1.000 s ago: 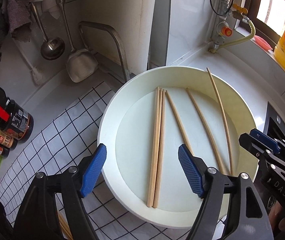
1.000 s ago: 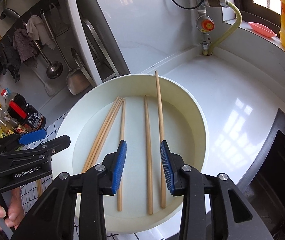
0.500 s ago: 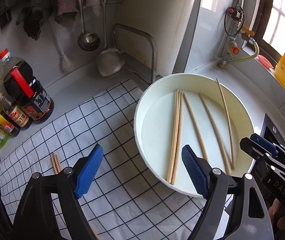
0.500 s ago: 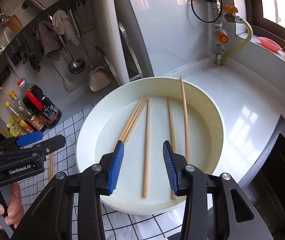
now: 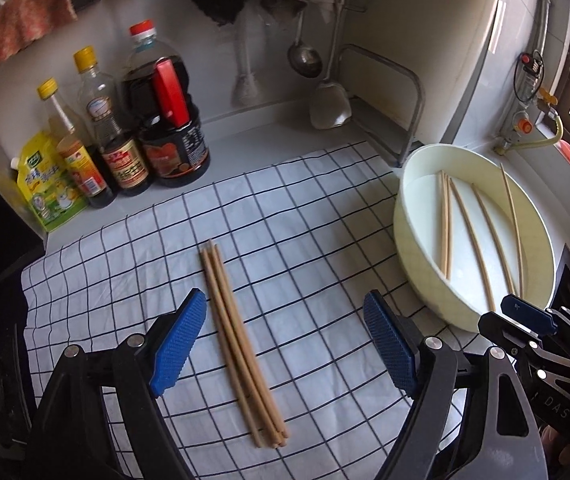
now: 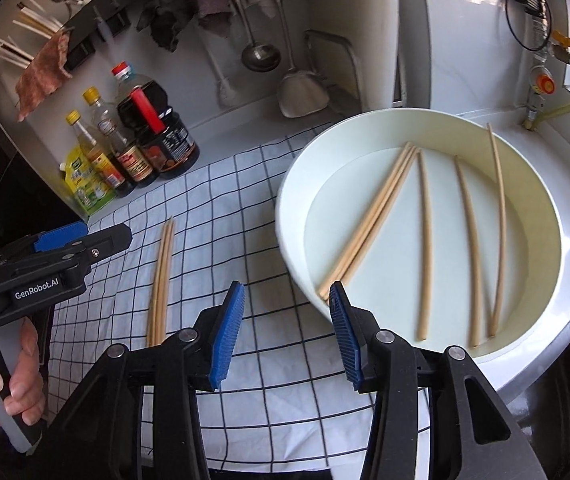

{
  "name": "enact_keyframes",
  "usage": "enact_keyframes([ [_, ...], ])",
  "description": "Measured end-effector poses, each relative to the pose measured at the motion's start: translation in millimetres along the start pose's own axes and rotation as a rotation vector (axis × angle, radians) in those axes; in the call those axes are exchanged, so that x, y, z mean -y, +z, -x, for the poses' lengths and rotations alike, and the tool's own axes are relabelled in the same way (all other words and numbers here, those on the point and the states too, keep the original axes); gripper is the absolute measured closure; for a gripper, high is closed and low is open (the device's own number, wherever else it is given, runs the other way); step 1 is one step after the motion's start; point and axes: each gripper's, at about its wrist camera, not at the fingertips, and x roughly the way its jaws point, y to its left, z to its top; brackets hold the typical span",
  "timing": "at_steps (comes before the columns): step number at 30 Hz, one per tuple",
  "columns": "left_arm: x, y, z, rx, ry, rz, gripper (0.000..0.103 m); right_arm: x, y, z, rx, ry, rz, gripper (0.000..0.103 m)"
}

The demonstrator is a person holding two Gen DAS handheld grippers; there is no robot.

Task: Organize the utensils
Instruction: 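Move both open grippers back over the remaining chopsticks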

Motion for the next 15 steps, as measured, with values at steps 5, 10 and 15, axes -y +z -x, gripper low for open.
enact_keyframes([
  [5,-35.2,-18.9,-0.8,-0.017,0.032,0.07,0.024,-31.9,-4.3,-12.5,-0.031,0.027,0.061,0.06],
  [10,-62.6,-35.8,-7.6,-0.041,0.049,0.123,0.024,-55.1,-10.8,-27.9,-0.074,0.043,0.108,0.059],
  [15,-82.3,-52.8,-18.4,-0.077,0.058,0.167,0.024,-70.1,-21.0,-47.7,-0.121,0.048,0.138,0.058],
])
